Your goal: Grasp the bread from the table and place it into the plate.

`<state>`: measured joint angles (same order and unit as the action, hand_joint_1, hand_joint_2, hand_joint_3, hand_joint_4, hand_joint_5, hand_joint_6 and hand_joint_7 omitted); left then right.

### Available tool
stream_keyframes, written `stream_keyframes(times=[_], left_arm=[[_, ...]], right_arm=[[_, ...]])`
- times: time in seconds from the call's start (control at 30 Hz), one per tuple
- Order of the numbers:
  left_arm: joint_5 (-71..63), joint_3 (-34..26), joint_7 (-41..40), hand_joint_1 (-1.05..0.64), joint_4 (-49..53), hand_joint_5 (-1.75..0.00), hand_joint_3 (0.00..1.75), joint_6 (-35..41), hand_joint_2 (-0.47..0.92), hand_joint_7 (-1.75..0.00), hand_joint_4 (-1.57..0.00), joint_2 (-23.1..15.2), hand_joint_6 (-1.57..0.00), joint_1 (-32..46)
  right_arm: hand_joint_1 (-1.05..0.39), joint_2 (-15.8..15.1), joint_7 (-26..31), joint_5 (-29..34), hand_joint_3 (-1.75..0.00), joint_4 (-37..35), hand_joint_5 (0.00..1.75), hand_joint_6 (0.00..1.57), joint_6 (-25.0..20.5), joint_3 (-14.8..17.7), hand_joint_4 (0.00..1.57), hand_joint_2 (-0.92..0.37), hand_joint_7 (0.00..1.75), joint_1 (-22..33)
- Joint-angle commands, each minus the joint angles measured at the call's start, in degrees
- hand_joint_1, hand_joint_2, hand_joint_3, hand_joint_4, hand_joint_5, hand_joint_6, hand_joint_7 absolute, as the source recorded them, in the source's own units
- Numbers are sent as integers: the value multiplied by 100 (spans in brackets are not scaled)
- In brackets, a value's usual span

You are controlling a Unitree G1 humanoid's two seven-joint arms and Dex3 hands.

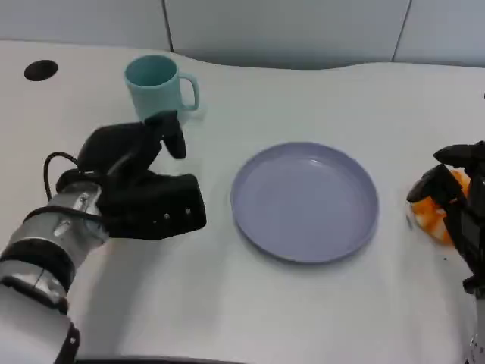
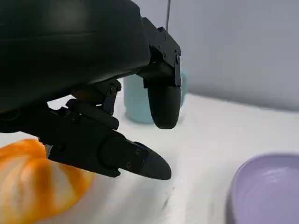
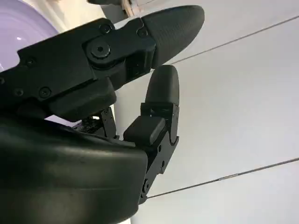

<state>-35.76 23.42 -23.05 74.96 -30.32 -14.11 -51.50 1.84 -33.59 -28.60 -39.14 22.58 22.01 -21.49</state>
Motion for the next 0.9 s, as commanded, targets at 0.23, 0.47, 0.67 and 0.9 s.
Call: stream_keyframes(times=[0.23, 0.47, 0.67, 0.9], left_arm=[[-155, 120, 158, -88, -645, -24, 14, -394, 92, -12, -69, -710, -75, -29], [-27, 71, 1688, -98, -1435, 0, 20, 129, 92, 0, -46, -1289, -46, 80], [92, -110, 1925, -100, -1789, 0, 18, 429, 92, 0, -40, -1472, -41, 268], [141, -198, 2693, -101, -2105, 0, 19, 1205, 92, 0, -36, -1643, -34, 338]], right_arm=[[-51, -85, 0, -75, -3, 28, 175, 73, -16, 33, 62, -92, 105, 6], [-52, -108, 15, -66, -2, 6, 175, 73, 5, 50, 62, -92, 106, -3], [-52, -121, 25, -56, -2, 5, 175, 72, -13, 50, 62, -92, 106, -7], [-52, -128, 27, -62, -2, 61, 175, 72, -61, 40, 62, -92, 107, 24]])
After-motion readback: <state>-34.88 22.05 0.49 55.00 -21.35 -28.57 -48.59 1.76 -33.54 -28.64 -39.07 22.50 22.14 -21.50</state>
